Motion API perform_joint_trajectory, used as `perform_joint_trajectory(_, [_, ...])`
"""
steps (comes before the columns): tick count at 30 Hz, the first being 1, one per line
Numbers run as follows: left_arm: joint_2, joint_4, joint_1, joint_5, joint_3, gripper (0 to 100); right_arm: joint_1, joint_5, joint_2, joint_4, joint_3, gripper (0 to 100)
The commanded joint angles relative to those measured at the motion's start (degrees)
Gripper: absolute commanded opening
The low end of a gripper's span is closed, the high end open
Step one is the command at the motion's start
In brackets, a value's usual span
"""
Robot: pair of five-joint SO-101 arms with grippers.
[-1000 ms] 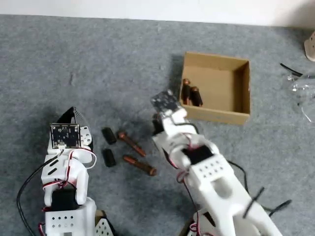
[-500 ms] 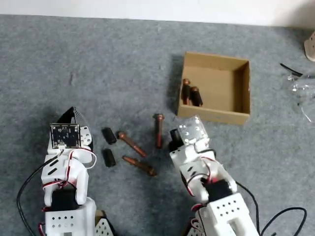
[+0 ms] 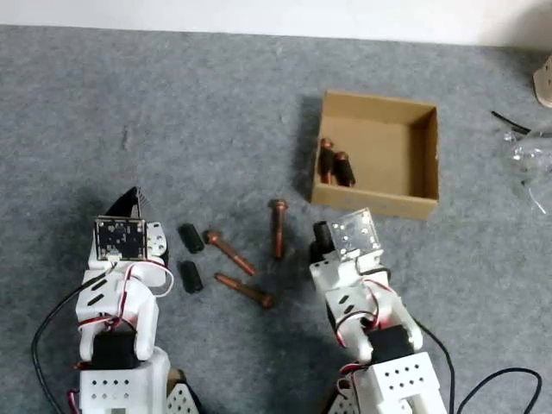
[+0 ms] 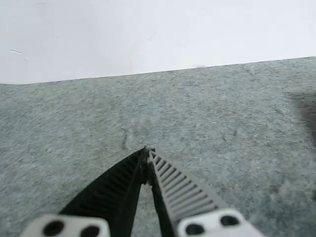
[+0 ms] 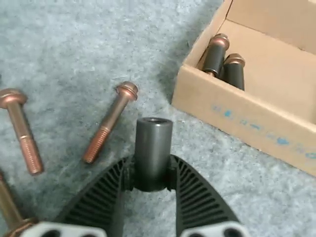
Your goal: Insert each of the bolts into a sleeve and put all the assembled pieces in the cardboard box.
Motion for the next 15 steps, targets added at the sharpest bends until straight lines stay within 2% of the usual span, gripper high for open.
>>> perform_joint_trajectory(1, [-0.3, -1.0, -0.6, 0.1, 1.0, 1, 0.7, -0.1, -1.1, -1.6, -0.8, 0.5])
perform_joint_trajectory(15, [-0.3, -1.2, -2.8, 0.1, 1.0, 1, 0.7, -0.2, -1.1, -1.5, -0.9, 0.5])
